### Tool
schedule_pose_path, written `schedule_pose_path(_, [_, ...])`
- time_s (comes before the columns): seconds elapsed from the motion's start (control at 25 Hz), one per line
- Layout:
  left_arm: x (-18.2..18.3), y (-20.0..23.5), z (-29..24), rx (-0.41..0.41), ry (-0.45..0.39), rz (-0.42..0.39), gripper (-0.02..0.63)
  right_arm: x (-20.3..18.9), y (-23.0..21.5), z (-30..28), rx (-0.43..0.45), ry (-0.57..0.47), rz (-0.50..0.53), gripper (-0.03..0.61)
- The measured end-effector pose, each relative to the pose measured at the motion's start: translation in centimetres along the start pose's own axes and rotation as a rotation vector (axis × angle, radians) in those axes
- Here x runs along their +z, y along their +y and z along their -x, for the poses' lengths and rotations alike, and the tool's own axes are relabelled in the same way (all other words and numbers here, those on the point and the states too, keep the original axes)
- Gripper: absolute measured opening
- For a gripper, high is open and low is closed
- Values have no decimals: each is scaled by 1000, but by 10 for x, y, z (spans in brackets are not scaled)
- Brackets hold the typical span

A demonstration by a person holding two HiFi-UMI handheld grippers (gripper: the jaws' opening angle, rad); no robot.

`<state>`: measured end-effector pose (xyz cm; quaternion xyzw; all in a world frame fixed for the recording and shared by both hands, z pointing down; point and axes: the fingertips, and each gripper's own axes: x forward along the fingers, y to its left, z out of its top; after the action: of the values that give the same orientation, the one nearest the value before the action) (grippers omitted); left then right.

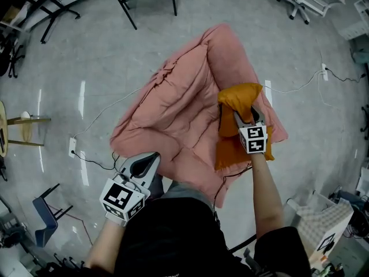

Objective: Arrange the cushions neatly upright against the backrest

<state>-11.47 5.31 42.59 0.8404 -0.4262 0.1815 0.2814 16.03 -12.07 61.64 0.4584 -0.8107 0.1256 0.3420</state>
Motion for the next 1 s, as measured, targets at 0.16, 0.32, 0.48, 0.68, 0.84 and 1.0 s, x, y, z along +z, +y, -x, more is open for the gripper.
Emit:
schedule_pose_path(0.16, [-1,5,7,16,-14,12,12,11,22,-11,105,47,148,268])
schedule_pose_path(0.32, [-4,9,8,28,-16,28,12,25,49,-20,158,52,280,268])
schedule_pose_path(0.48, [-6,13,9,40,-20,43,12,31,76,-34,187,54,368,271])
schedule_pose_path(0.68, [-9,11,6,42,-16,47,12,22,83,-63,140,99,409,287])
schedule_pose_path(0.84, [-12,12,7,44,-10,53,12,17,86,-84,112,117,408,305])
schedule_pose_path(1.0, [-12,11,6,42,-10,58,12,15,87,-92,106,100,391,341])
